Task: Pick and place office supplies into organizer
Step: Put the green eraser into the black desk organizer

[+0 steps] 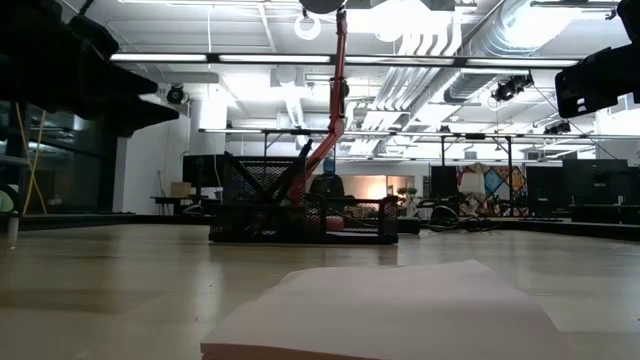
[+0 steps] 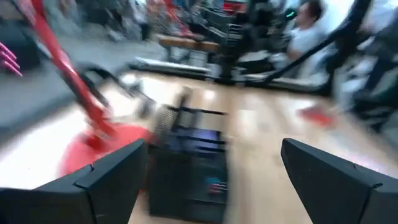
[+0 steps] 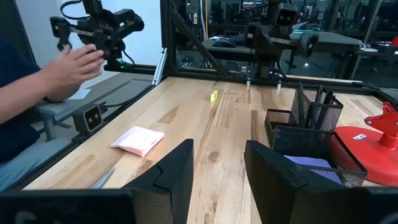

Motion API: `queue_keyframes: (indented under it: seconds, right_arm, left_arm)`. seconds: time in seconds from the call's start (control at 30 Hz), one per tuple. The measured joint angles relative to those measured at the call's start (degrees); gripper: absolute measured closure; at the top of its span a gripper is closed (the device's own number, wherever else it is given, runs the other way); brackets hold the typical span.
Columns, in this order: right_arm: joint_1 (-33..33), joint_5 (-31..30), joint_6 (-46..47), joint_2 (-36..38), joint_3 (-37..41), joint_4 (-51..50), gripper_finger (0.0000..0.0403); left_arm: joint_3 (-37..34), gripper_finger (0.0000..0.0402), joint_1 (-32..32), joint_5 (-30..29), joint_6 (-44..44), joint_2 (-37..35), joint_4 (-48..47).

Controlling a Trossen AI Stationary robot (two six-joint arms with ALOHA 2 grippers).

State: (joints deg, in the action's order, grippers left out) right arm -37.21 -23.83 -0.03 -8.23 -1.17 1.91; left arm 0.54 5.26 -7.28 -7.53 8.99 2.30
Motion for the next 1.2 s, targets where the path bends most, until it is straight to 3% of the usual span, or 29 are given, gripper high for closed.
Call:
queue_keyframes:
  seconds: [0.07,0.2,0.33,0.67,0.87,1.2]
  right_arm:
    - [0.0,0.0,0.0,0.0,0.0,0.0,0.0269]
    - [0.0,0.0,0.0,0.0,0.0,0.0,0.0269]
    - [0.0,0.0,0.0,-0.1,0.0,0.0,0.0269]
    - [0.0,0.0,0.0,-0.1,0.0,0.0,0.0269]
    - [0.0,0.0,0.0,-0.1,0.0,0.0,0.0269]
    - [0.0,0.0,0.0,-0.1,0.0,0.0,0.0269]
  left_arm:
    - [0.0,0.0043,-0.1,4.4,-4.2,0.3,-0.3]
    - [0.0,0.0043,-1.9,13.4,-4.1,3.7,-0.6]
    - [0.0,0.0043,-7.5,12.2,-3.2,7.3,-0.8]
    - [0.0,0.0043,-29.8,-13.5,-10.8,15.4,3.0]
    - [0.0,0.0043,-44.3,-33.8,-16.6,21.8,5.5]
    - [0.0,0.0043,-59.2,-44.8,-27.5,34.0,7.3]
